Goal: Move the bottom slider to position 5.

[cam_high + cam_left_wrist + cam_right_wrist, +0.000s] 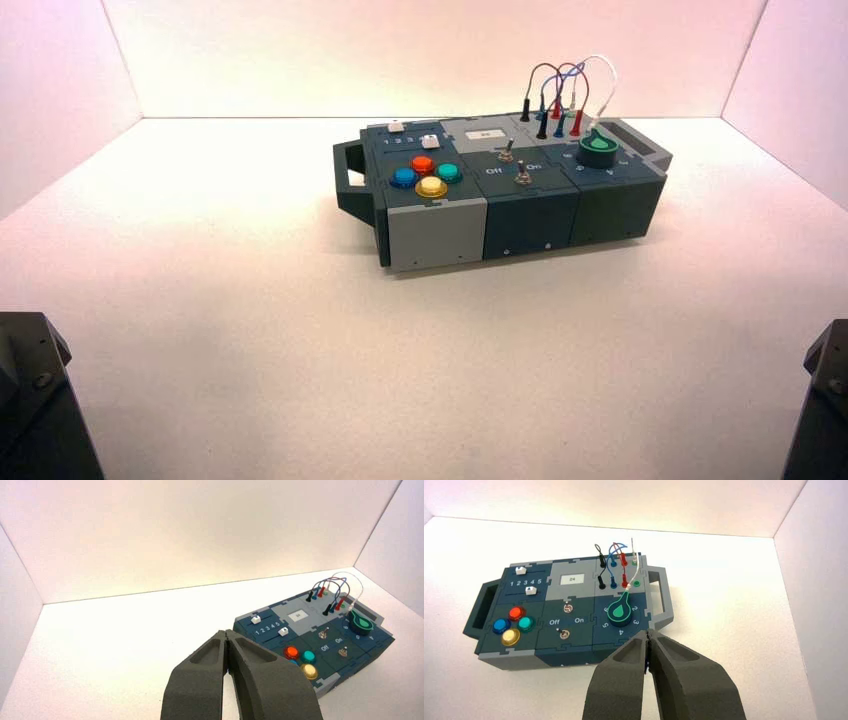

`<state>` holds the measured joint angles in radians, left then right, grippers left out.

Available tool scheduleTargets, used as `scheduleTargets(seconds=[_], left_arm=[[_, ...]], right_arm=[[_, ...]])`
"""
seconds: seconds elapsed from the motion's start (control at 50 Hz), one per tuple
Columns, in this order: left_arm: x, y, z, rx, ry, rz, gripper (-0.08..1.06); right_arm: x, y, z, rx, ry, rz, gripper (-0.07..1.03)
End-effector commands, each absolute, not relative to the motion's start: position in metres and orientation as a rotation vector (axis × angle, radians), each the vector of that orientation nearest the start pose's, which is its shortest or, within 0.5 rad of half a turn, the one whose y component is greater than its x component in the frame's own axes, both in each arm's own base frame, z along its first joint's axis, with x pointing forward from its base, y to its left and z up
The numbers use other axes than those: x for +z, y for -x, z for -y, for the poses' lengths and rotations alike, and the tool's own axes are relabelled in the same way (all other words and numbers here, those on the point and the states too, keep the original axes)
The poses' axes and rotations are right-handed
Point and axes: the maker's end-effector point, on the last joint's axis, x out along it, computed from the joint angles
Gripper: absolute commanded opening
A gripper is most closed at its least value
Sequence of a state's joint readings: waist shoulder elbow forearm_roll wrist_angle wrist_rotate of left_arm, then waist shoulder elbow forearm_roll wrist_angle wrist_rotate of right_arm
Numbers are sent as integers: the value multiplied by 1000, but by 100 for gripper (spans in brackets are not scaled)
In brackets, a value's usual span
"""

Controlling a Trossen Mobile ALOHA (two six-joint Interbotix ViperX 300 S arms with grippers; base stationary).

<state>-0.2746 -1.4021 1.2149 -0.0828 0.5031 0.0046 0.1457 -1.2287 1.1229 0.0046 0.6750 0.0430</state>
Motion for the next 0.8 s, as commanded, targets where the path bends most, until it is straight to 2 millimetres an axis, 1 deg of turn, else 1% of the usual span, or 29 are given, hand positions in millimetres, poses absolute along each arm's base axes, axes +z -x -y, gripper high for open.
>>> scheduleTargets(seconds=[0.02,0.8], left_arm=[[244,-170,54,-295,34,-309,-3],[234,-178,57,-293,30,-374,-3]], right_arm=[[228,-186,-29,136,-10,-561,-2],[227,-187,-29,135,-10,-570,-2]])
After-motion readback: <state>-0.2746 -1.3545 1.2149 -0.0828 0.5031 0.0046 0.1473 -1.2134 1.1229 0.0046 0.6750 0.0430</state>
